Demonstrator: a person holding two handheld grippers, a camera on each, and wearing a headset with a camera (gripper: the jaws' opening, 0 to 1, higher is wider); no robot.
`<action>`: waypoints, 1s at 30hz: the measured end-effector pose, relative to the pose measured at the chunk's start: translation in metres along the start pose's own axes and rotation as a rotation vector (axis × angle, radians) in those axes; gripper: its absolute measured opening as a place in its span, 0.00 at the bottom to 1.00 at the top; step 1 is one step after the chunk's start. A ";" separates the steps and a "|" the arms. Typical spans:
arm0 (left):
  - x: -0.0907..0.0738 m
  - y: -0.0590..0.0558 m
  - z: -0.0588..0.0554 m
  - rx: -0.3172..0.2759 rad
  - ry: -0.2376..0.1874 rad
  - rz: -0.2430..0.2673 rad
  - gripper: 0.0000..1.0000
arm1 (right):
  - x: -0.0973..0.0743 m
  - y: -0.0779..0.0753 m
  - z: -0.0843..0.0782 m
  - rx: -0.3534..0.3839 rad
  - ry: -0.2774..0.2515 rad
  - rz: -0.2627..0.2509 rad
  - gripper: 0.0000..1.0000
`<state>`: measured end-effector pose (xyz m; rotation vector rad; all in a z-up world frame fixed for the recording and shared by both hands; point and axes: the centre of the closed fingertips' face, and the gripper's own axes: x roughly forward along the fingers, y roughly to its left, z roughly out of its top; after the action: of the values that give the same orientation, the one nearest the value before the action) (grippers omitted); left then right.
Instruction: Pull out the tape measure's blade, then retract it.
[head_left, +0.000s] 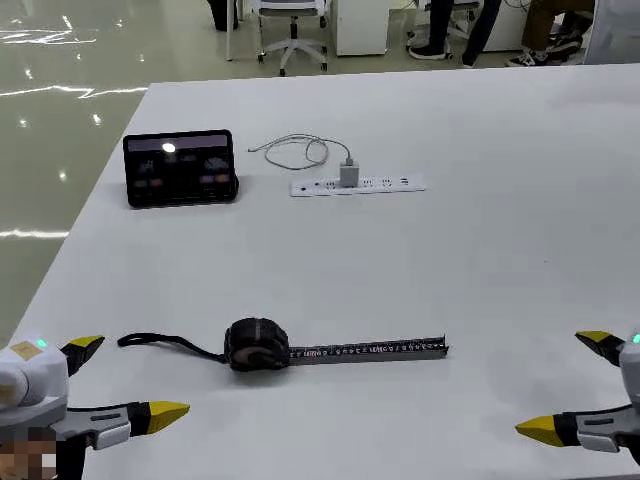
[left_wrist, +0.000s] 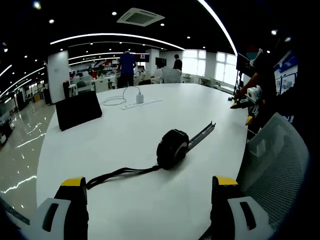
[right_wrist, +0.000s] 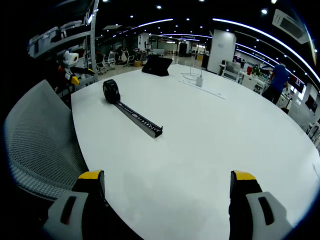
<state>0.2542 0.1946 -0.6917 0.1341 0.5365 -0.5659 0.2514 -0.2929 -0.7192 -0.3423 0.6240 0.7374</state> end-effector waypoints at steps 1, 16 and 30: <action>-0.002 0.000 0.000 0.001 -0.002 0.002 1.00 | -0.003 -0.001 -0.001 0.004 -0.003 -0.003 1.00; -0.014 0.006 -0.011 0.000 0.010 0.017 1.00 | -0.035 -0.009 -0.013 0.021 0.000 -0.063 1.00; -0.017 0.003 -0.012 -0.014 0.004 0.018 1.00 | -0.037 -0.006 -0.014 0.032 -0.010 -0.051 1.00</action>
<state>0.2387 0.2077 -0.6930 0.1268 0.5424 -0.5448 0.2284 -0.3235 -0.7060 -0.3237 0.6145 0.6796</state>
